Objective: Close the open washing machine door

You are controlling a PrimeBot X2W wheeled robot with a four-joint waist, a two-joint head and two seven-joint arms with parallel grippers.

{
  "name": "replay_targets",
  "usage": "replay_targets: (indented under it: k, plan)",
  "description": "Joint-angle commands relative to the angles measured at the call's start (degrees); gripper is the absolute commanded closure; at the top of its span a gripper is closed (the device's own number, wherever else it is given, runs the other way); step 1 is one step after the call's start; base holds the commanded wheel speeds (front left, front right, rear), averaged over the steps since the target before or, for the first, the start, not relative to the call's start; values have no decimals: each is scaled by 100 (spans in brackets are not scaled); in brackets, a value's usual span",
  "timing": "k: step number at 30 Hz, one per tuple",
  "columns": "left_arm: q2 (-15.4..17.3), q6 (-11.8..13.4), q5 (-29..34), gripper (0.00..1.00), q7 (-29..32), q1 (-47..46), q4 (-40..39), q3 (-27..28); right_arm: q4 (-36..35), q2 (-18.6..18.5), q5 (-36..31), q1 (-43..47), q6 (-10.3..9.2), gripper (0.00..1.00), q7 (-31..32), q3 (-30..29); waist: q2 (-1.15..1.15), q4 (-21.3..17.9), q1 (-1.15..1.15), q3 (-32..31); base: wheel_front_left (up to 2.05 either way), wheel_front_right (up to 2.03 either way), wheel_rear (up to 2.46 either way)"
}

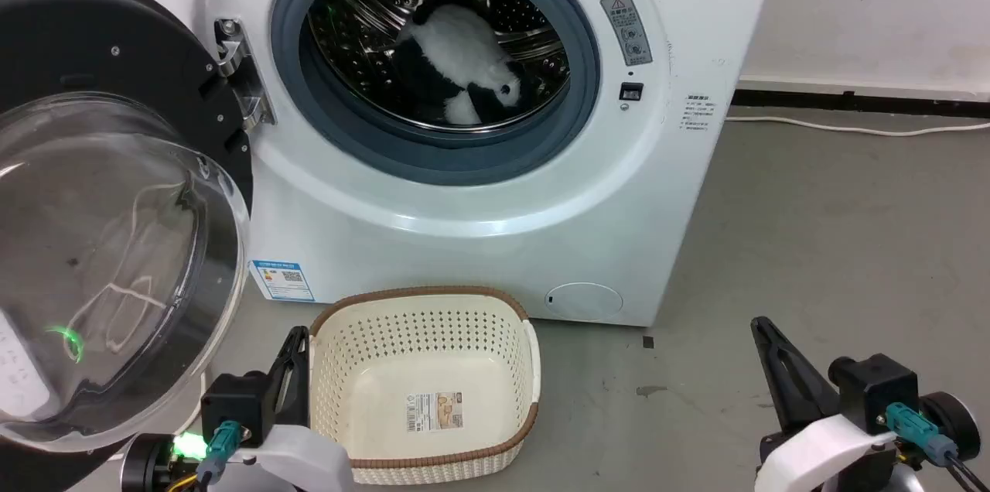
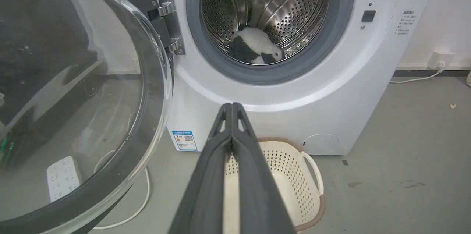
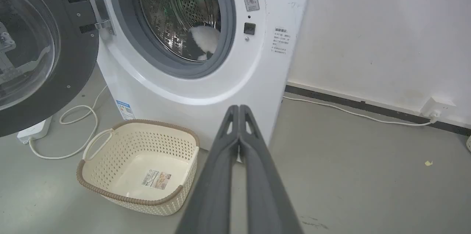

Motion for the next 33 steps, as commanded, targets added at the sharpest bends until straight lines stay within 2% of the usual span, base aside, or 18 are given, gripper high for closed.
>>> replay_targets:
  k: [1, 33]
  plan:
    - [0, 16, 16, 100, 1, -83, -24, 5, -27, 15, -43, -11, 5, 100, 3, -2, 0, 0, 0, 0, 0, 0, 0]
    - [0, 16, 16, 100, 1, -83, -24, 5, -27, 15, -43, -11, 5, 100, 3, -2, 0, 0, 0, 0, 0, 0, 0]
